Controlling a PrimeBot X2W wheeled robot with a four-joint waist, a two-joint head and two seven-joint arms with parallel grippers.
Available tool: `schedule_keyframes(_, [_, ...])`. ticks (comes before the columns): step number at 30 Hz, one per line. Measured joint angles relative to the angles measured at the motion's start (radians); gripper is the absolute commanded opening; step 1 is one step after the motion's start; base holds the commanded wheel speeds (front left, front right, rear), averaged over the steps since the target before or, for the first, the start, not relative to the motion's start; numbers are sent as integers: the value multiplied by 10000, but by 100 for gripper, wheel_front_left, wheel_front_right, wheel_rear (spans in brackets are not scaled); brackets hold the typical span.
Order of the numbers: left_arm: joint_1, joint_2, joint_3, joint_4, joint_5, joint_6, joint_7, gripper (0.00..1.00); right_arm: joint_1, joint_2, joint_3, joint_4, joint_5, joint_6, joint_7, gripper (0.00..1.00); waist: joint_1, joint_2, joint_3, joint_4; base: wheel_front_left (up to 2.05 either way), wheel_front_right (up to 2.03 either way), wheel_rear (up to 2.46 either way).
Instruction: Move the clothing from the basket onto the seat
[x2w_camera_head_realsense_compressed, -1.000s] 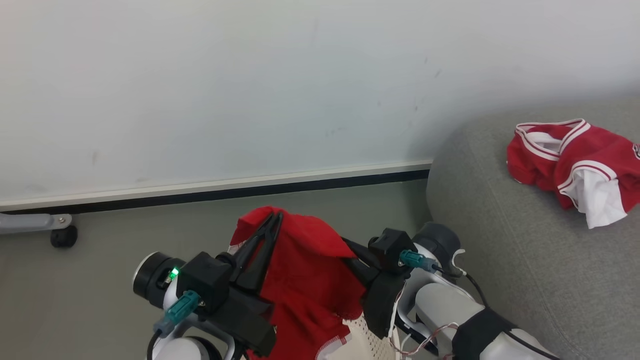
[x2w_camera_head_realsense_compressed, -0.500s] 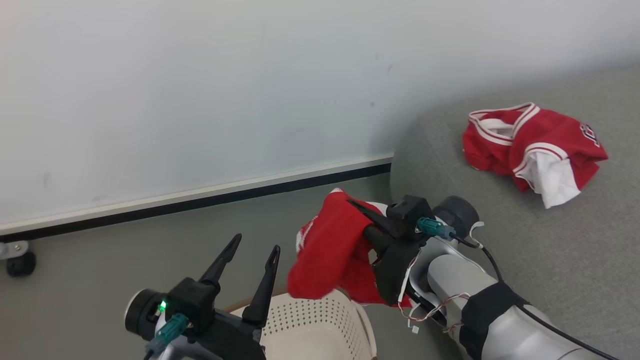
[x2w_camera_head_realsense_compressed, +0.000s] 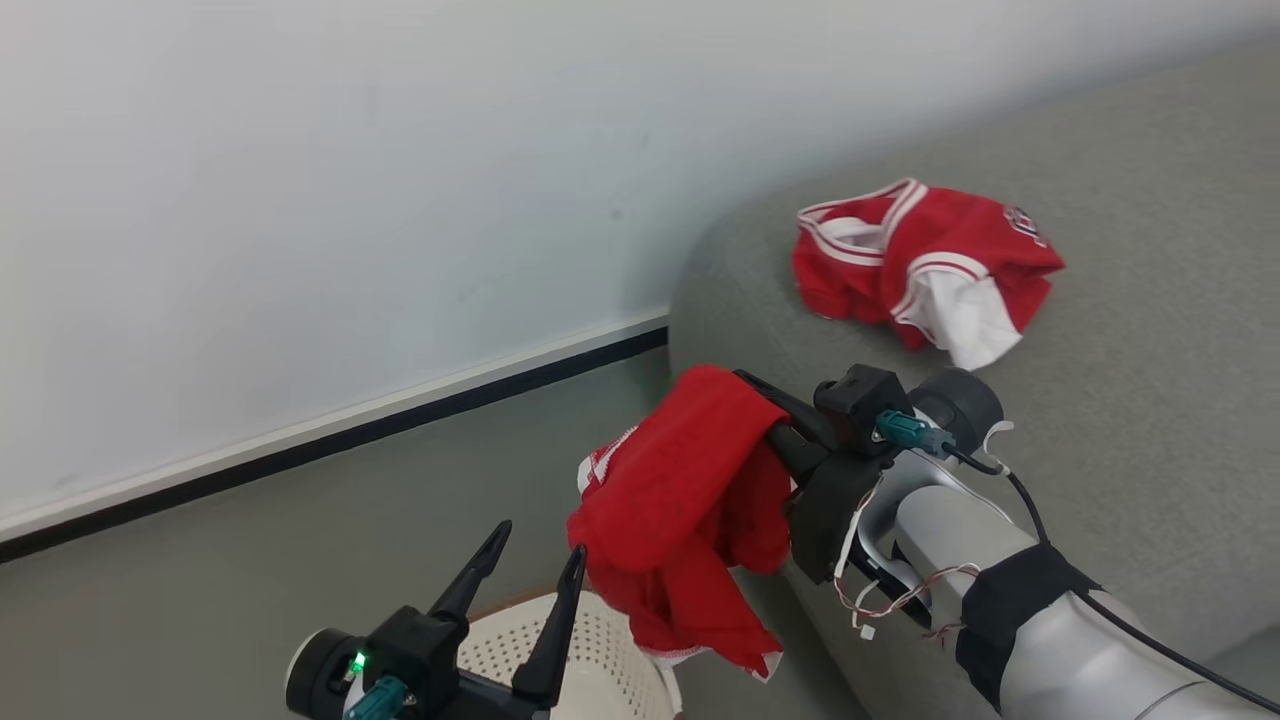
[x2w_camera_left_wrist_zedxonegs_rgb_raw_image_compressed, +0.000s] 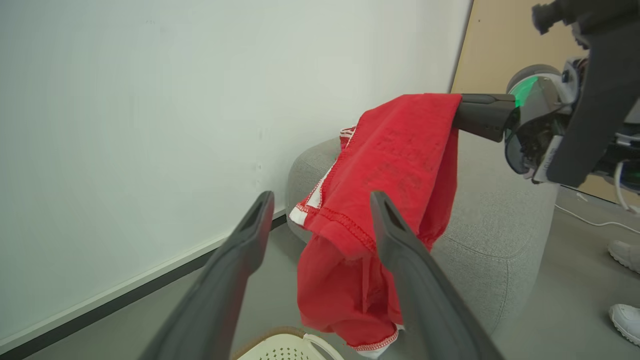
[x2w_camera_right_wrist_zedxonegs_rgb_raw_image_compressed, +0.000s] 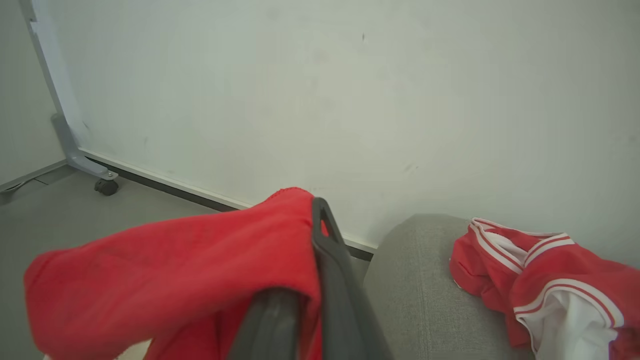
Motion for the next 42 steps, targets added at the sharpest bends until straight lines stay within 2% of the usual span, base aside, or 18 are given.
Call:
schedule_keyframes(9, [182,-174,-247,146,-2,0,-209,100,24,-625,-157,-604,-192,-23,-2,0,0,-1,2,-1241,0,0,0])
schedule_keyframes(14, [-7,-305,-502,257,17,-92,-238,100,91,-1287,-479,-995,-201,-207,-2,0,0,0,134,-1823,0,0,0])
schedule_keyframes(18, [-296,-309,-602,479,44,-148,-251,100,265,-1430,-627,-1227,-201,-328,-2,0,0,0,352,-2072,0,0,0])
schedule_keyframes(29, [-208,-291,-625,729,44,-157,-439,100,-58,-1540,-993,-1352,-199,-378,-2,0,0,0,588,-2186,0,0,0])
schedule_keyframes(32, [-85,-253,-593,633,67,-75,-441,100,-673,-1684,-1302,-1342,-186,-364,-2,0,0,0,669,-2179,0,0,0])
schedule_keyframes(36, [-27,-219,-662,389,182,-71,-439,100,-1538,-2249,-1912,-1198,15,-364,-4,0,0,-1,889,-2065,0,0,0])
schedule_keyframes(42, [-218,119,-686,-222,525,-75,-330,100,-3663,-2757,-2855,-598,504,-274,-75,0,1,0,1533,-1698,0,0,0])
